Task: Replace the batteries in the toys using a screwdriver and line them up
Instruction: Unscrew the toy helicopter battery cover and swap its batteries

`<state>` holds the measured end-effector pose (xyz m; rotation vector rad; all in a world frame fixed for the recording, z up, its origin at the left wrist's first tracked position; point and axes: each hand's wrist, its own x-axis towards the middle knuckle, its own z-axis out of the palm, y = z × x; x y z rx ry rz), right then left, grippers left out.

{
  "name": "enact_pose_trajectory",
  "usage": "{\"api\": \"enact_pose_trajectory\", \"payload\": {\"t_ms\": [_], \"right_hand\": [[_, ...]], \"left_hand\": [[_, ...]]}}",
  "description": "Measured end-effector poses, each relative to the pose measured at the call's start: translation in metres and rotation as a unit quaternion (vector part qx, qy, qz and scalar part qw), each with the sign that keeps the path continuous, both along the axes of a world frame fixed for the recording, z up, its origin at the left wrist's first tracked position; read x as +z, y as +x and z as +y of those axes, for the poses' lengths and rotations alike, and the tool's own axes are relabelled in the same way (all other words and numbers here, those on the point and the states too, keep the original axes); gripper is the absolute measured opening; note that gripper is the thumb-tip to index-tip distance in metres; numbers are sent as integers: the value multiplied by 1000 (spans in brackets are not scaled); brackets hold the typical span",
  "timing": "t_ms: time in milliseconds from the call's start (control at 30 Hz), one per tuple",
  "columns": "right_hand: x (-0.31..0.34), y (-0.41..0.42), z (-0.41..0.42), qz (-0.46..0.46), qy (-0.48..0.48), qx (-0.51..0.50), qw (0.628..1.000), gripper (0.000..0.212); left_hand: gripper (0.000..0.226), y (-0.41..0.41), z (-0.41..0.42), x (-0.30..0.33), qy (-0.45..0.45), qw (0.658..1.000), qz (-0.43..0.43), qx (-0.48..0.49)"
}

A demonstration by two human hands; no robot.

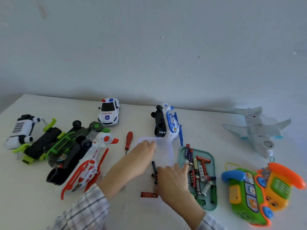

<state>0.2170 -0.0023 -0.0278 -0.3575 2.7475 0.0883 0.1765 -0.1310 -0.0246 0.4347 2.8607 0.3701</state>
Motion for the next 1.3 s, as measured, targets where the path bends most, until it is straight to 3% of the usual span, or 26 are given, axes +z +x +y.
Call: {"api": "enact_pose_trajectory", "payload": {"t_ms": [167,300,367,433,500,667,767,900,1033,1300], "right_hand": [[12,4,-5,-20,122,110,986,42],[11,4,-6,-19,144,113,983,41],[7,4,-4,-15,86,67,994,40],[6,6,0,4,-45,-17,999,34],[8,8,7,60,-176,-83,979,17],[23,0,56,129,-340,-179,914,17],[18,-28,101,80,-373,-212,900,12],[3,-58,139,65,-205,-176,960,3],[-4,-63,138,47,-78,-88,992,28],[-17,-68,140,56,-142,-35,988,32]], "left_hand": [[13,2,2,27,126,990,53,36],[13,7,3,34,171,979,96,57],[12,11,4,35,192,973,105,67],[11,17,6,38,217,966,116,75],[13,23,8,38,259,951,142,87],[21,37,26,42,385,905,132,124],[15,37,51,33,298,953,28,45],[18,28,92,11,136,988,-38,-67],[18,14,116,-3,-47,987,-71,-133],[33,17,115,-10,-14,991,-7,-131]]}}
